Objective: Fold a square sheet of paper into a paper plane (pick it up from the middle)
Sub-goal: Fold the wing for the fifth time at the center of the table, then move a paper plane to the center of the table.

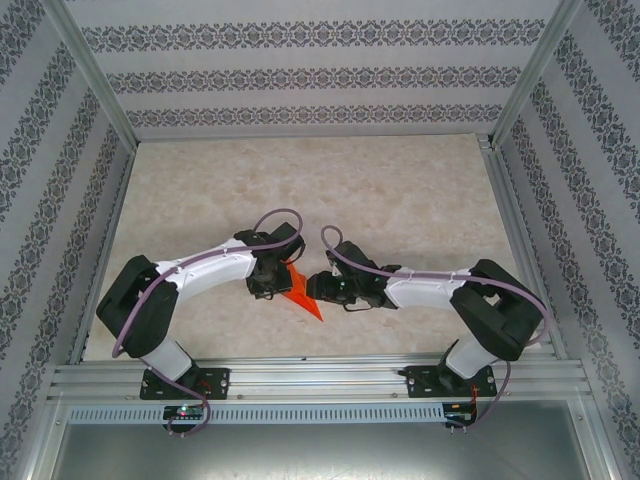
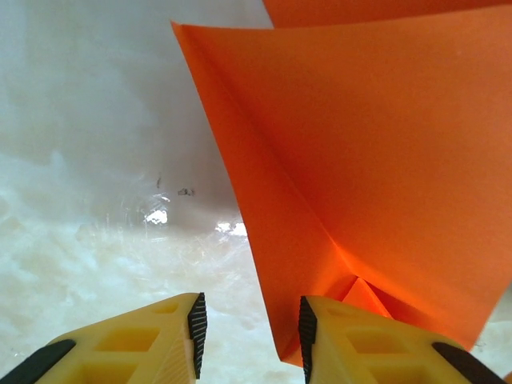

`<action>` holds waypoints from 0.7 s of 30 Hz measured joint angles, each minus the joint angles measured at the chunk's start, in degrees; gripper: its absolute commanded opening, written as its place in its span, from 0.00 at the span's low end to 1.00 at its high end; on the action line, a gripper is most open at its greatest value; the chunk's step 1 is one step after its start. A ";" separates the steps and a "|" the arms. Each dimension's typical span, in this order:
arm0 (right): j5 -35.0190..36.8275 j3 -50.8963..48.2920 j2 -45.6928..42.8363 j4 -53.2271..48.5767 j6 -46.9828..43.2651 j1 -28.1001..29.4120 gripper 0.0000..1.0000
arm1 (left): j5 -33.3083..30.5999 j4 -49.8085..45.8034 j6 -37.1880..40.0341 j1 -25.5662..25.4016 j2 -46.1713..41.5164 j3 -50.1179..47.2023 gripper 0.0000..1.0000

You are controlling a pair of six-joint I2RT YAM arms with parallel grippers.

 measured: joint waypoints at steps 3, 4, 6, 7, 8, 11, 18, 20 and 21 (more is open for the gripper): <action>-0.33 1.49 1.01 -0.20 -1.33 -0.02 0.46 | 0.00 0.98 0.00 0.04 0.00 -0.87 0.38; -0.46 2.10 1.44 -0.42 -1.79 -0.02 0.47 | 0.00 1.16 -0.02 0.07 0.00 -1.07 0.38; -0.90 3.30 2.45 -0.74 -2.73 -0.02 0.46 | 0.00 1.46 -0.02 0.28 0.00 -1.31 0.38; -1.14 3.87 3.04 -0.83 -3.08 -0.02 0.46 | 0.00 1.66 -0.02 0.33 0.00 -1.38 0.38; -1.36 4.39 3.69 -0.92 -3.52 -0.02 0.46 | 0.00 1.90 0.00 0.33 0.00 -1.42 0.38; -2.08 5.40 5.31 -1.09 -4.31 -0.07 0.46 | 0.00 2.25 0.00 0.35 0.00 -1.44 0.39; -5.27 6.03 7.10 -0.39 -5.53 -0.04 0.47 | 0.00 2.36 0.02 0.37 0.00 -1.44 0.38; -6.21 5.81 7.08 0.57 -5.84 -0.04 0.48 | 0.00 2.34 0.02 0.37 0.00 -1.46 0.39; -6.51 5.64 7.04 0.90 -5.92 -0.04 0.48 | 0.00 2.34 0.02 0.37 0.00 -1.46 0.38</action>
